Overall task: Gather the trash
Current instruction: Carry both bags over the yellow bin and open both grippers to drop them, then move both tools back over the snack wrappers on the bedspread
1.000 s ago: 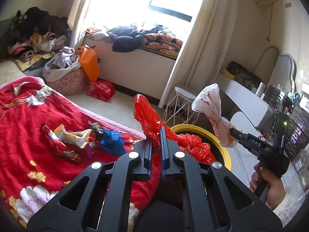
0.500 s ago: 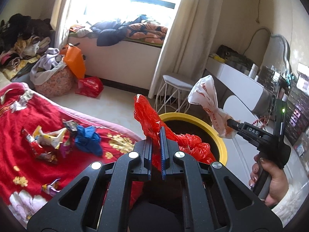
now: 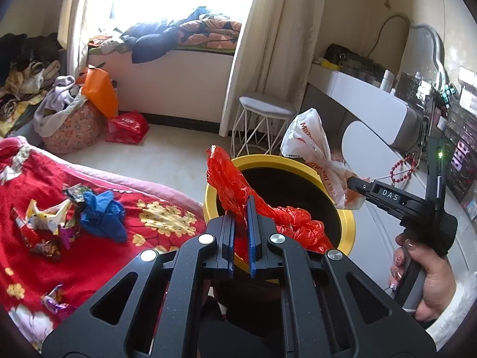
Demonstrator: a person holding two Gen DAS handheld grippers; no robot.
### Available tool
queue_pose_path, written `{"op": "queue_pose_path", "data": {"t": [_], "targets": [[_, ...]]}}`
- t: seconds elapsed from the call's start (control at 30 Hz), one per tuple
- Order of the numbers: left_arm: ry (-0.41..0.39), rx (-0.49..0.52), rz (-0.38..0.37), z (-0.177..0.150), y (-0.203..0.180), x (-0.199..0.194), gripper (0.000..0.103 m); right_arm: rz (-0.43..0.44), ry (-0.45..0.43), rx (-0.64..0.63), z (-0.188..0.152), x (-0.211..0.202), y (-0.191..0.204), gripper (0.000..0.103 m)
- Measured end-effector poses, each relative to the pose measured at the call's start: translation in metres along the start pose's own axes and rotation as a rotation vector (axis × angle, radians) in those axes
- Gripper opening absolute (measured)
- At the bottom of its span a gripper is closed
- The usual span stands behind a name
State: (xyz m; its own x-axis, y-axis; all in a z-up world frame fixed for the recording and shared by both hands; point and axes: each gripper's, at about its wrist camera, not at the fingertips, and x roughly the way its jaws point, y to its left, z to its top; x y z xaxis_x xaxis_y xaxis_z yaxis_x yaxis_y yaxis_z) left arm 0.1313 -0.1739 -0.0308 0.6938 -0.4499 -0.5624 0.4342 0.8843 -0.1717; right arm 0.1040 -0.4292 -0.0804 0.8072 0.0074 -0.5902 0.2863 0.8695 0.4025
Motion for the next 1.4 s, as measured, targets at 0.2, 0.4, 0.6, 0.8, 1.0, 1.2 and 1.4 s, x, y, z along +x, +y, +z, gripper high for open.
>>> {"op": "queue_pose_path", "data": {"t": [0.2,0.4,0.6,0.8,1.0,1.2,1.4], "targets": [[0.023,0.011,0.006,-0.002,-0.006,0.017,0.004,-0.007,0.011,0.001,-0.001,0.006,-0.001,0.034],[0.063,0.026,0.014,-0.006,-0.009,0.036,0.004,-0.011,0.016,-0.005,0.001,0.010,0.001,0.034],[0.087,0.032,0.020,-0.007,-0.011,0.048,0.004,-0.011,0.019,-0.009,-0.001,0.013,0.002,0.034],[0.105,0.018,0.019,-0.001,-0.011,0.062,0.033,-0.011,0.023,-0.001,-0.002,0.016,0.000,0.058],[0.064,-0.037,0.016,0.001,-0.001,0.048,0.078,-0.020,0.012,-0.011,-0.004,0.015,0.002,0.071],[0.047,-0.070,0.022,-0.001,0.007,0.034,0.089,0.000,-0.004,-0.044,-0.004,0.011,0.011,0.078],[0.011,-0.090,0.047,0.000,0.015,0.015,0.091,0.028,-0.032,-0.087,-0.004,0.001,0.026,0.080]]}}
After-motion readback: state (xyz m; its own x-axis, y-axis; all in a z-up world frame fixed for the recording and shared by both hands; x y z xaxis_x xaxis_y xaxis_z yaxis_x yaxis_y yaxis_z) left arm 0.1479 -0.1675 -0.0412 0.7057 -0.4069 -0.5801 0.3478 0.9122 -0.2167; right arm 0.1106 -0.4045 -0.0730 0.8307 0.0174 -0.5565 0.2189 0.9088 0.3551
